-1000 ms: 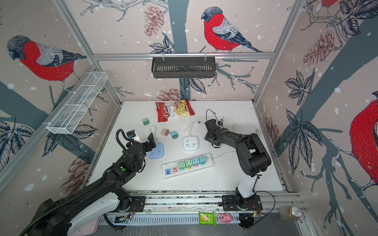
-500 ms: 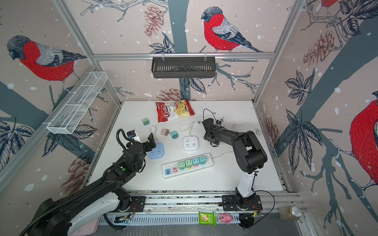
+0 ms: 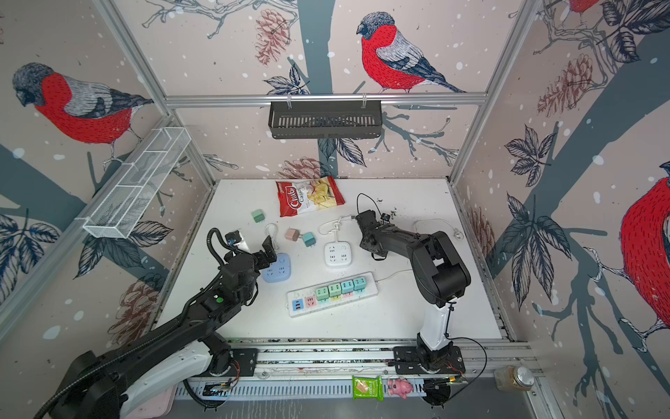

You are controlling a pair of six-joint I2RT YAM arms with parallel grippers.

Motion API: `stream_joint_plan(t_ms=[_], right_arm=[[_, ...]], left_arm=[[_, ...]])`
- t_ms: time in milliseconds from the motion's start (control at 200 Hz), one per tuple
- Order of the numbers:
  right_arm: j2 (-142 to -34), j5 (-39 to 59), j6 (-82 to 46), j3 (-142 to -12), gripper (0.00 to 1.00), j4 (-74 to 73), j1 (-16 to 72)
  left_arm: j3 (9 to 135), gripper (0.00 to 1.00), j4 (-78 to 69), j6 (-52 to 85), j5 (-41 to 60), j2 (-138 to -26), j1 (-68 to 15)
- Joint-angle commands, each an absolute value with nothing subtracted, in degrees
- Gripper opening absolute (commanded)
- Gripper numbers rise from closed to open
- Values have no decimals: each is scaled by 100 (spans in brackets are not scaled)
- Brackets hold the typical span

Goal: Insert the plug
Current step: 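Lift the teal adapter and carry it toward the left gripper with the right gripper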

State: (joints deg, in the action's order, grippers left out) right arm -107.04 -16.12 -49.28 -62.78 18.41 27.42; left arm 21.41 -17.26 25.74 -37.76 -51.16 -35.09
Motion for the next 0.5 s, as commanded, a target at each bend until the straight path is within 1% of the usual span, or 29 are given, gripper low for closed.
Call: stream_joint_plan(t_ms=[0, 240, 405, 491], right_arm=[[-10812, -1329, -4992, -6284, 42, 2162, 2753], [-10673, -1362, -4966, -6284, 35, 2153, 2806], [-10333, -1362, -4857, -6213, 33, 2007, 2821], [-10114, -1419, -4787, -6181, 29, 1978, 2828]], left_arm=[[2199, 97, -1802, 2690, -3885, -5140, -3507], [2189, 97, -1783, 2749, -3922, -5176, -3494], [2188, 97, -1808, 2738, -3899, -5202, -3498], [2197, 97, -1817, 2725, -3846, -5243, -3494]])
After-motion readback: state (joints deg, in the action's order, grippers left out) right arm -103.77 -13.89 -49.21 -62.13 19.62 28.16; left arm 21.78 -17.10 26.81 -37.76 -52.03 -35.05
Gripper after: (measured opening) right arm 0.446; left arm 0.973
